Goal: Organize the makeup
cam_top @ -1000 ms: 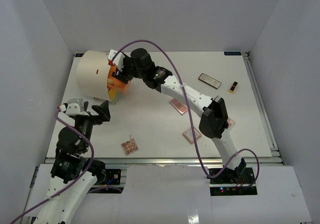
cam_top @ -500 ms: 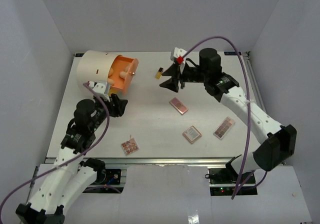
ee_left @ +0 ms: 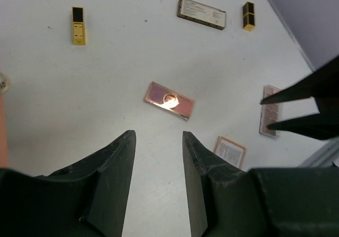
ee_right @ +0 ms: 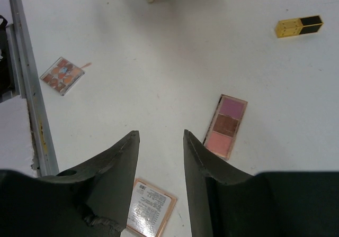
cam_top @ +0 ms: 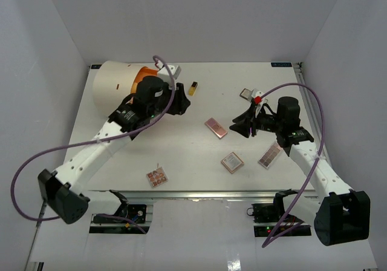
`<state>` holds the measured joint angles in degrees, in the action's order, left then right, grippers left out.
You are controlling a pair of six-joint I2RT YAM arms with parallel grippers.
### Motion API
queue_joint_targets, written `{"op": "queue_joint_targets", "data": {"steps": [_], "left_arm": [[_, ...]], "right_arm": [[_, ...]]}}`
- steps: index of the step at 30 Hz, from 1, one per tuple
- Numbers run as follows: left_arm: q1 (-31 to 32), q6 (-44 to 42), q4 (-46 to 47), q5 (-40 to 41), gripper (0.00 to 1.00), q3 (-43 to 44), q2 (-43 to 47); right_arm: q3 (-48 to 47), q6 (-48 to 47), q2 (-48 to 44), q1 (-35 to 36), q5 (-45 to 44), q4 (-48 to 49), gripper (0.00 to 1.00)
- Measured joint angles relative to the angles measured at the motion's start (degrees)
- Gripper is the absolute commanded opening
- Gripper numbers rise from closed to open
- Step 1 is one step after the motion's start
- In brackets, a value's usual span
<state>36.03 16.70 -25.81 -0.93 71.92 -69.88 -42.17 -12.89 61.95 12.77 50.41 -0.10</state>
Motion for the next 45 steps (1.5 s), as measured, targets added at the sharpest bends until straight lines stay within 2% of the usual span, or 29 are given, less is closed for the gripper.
{"op": "queue_joint_targets", "data": {"steps": [5,10,13,22,26,38,45], "left_arm": [[1.8,-2.4,-4.9,9.4,0.53,9.1,-15.4],[1.8,-7.3,-9.1,17.8,0.59,13.7,-24.3],[1.5,-10.2,-10.3,21.8,0.63,15.1,-26.7],[-3.6,-14.2,-10.9,28.8,0.92,15.9,-29.4],[-5.9,-14.4,-10.9,30.6,0.98,15.9,-29.5],[-11.4,-14.2,-10.1,30.2,0.98,16.0,-29.5],[-11.7,-13.8,-10.2,29.3,0.96,16.5,-29.4]], "right_arm": [[0.0,1.1,-0.5,-2.3,0.7,1.9,0.46],[0.0,1.3,-0.5,-3.0,0.8,2.0,0.46],[0.0,1.3,-0.5,-3.2,0.8,2.0,0.46],[0.0,1.3,-0.5,-4.0,0.7,2.0,0.47],[0.0,1.3,-0.5,-4.2,0.7,2.0,0.47],[0.0,0.7,-0.5,-4.8,0.7,2.0,0.47],[0.0,0.5,-0.5,-4.9,0.7,2.0,0.47]]}}
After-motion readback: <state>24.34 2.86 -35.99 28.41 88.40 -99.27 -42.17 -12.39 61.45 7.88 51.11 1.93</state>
